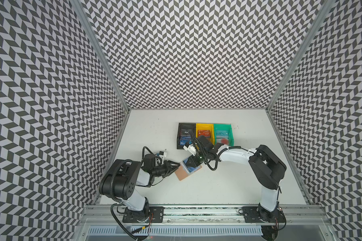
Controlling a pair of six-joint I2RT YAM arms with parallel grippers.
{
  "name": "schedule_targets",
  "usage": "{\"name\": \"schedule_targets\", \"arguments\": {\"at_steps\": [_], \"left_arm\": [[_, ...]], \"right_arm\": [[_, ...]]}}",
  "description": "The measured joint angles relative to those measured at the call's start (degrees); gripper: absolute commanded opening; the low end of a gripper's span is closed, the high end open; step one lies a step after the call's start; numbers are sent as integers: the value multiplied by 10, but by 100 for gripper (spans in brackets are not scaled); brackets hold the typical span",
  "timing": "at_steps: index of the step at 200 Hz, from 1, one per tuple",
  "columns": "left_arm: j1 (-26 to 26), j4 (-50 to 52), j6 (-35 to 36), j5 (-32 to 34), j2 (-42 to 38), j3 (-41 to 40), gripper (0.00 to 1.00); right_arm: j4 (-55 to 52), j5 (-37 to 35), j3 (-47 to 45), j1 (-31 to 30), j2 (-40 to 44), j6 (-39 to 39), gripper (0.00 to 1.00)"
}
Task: Take the credit cards out of the card holder
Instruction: Open the card holder at the center of the table.
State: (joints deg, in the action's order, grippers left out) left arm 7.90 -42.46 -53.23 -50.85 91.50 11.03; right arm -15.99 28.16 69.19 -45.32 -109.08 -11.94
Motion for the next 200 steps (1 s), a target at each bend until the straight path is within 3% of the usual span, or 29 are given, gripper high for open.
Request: {"name": "schedule_targets", "arguments": {"at_steps": [66, 156, 200], "left_arm": [[0, -1, 0, -1, 0, 0, 37], [1, -11, 0, -4, 9, 1, 36], [31, -12, -3, 2, 16, 14, 35]], "right_arm": [[-35, -67, 12, 26, -15, 17, 15], [3, -57, -12, 26, -27, 16, 14], [40, -49, -28, 28, -26, 13, 14]]}}
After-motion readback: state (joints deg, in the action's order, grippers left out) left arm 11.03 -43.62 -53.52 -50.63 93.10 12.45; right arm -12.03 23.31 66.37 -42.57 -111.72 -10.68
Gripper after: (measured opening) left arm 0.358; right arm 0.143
